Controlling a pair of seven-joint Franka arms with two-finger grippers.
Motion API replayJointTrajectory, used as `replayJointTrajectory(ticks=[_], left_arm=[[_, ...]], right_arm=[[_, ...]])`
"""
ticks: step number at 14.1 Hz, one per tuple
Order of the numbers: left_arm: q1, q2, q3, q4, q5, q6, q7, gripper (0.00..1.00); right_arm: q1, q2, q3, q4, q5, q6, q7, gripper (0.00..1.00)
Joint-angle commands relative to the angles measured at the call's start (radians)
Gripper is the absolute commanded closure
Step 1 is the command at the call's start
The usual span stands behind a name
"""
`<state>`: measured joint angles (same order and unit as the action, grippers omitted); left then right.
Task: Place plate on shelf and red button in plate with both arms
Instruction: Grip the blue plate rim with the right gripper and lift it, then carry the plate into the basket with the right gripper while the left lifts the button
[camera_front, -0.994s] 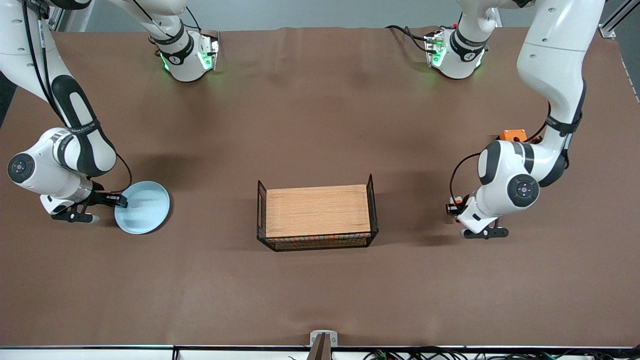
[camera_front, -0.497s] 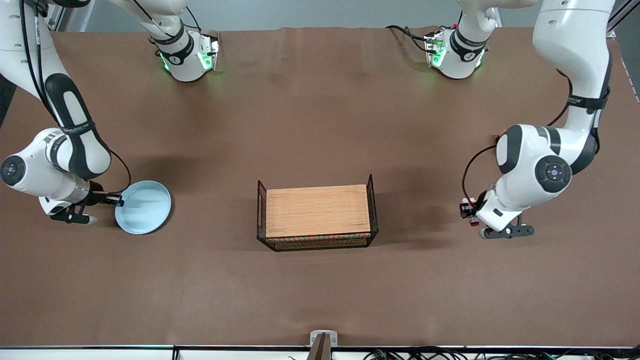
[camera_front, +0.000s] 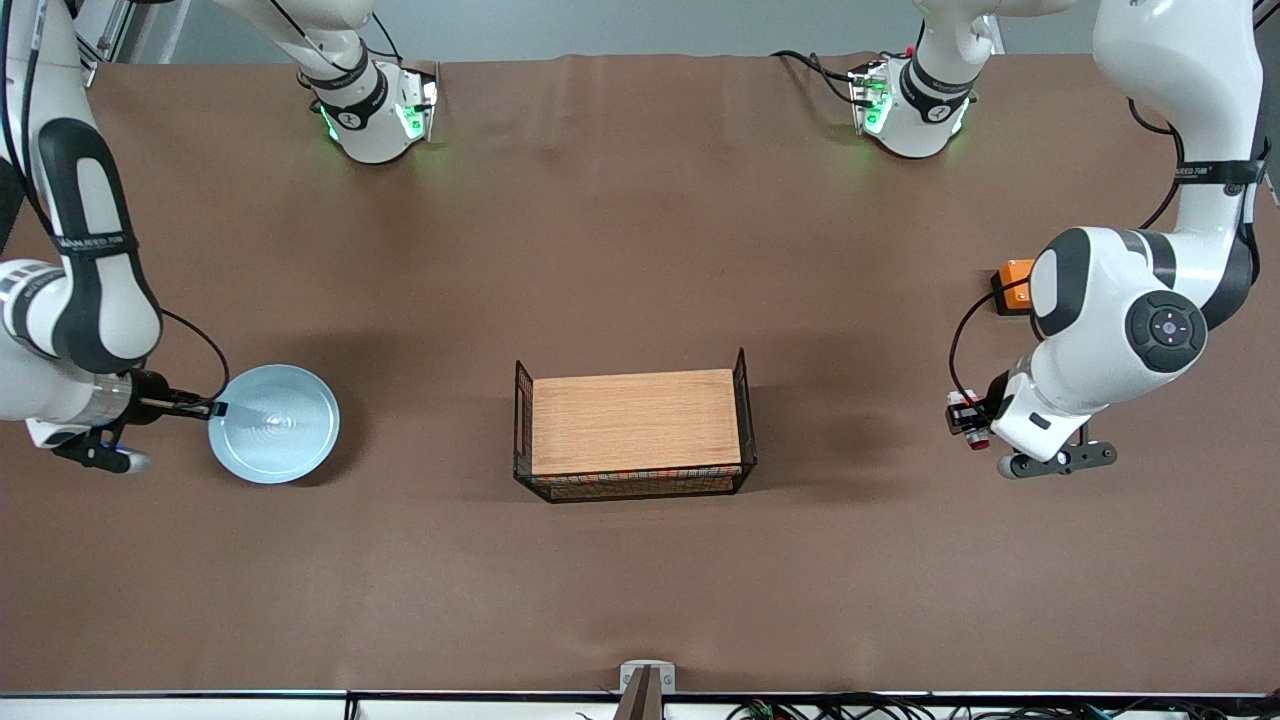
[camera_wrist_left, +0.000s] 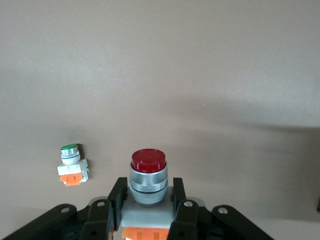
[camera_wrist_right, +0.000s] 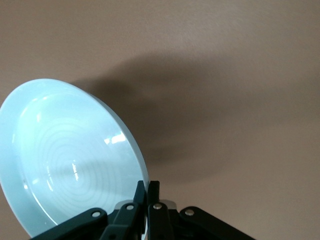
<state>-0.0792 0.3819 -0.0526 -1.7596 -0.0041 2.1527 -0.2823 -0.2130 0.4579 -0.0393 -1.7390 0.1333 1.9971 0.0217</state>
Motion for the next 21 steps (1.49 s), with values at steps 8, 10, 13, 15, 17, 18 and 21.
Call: replayJointTrajectory(ticks=[8,10,13,15,17,18,21], left_arm=[[-0.002,-0.005,-0.004,0.038,0.001,-0.023,-0.086,0.66],[-0.002,-0.005,-0.004,0.038,0.001,-0.023,-0.086,0.66],[-0.002,-0.002,-0.004,0.045,-0.025,-0.023,-0.089,0.66],[-0.005,-0.001,-0.003,0.054,-0.046,-0.025,-0.094,0.66],[-0.005,-0.006,-0.003,0.054,-0.059,-0.025,-0.156,0.66],[-0.005,-0.009,-0.003,0.054,-0.059,-0.028,-0.197,0.66],[-0.007,-0.024,-0.003,0.055,-0.06,-0.086,-0.346,0.66]], right_arm=[[0.233,-0.35,0.004,0.051,0.032,-0.394,0.804,1.0],[0.303,-0.376,0.006,0.11,0.051,-0.455,0.991,1.0],[0.439,-0.386,0.006,0.163,0.055,-0.474,1.295,1.0],[0.544,-0.38,0.003,0.194,0.055,-0.457,1.476,1.0],[0.625,-0.374,0.003,0.204,0.055,-0.402,1.631,1.0],[0.662,-0.374,0.003,0.205,0.055,-0.374,1.705,1.0],[0.774,-0.32,0.001,0.228,0.042,-0.298,1.915,1.0]])
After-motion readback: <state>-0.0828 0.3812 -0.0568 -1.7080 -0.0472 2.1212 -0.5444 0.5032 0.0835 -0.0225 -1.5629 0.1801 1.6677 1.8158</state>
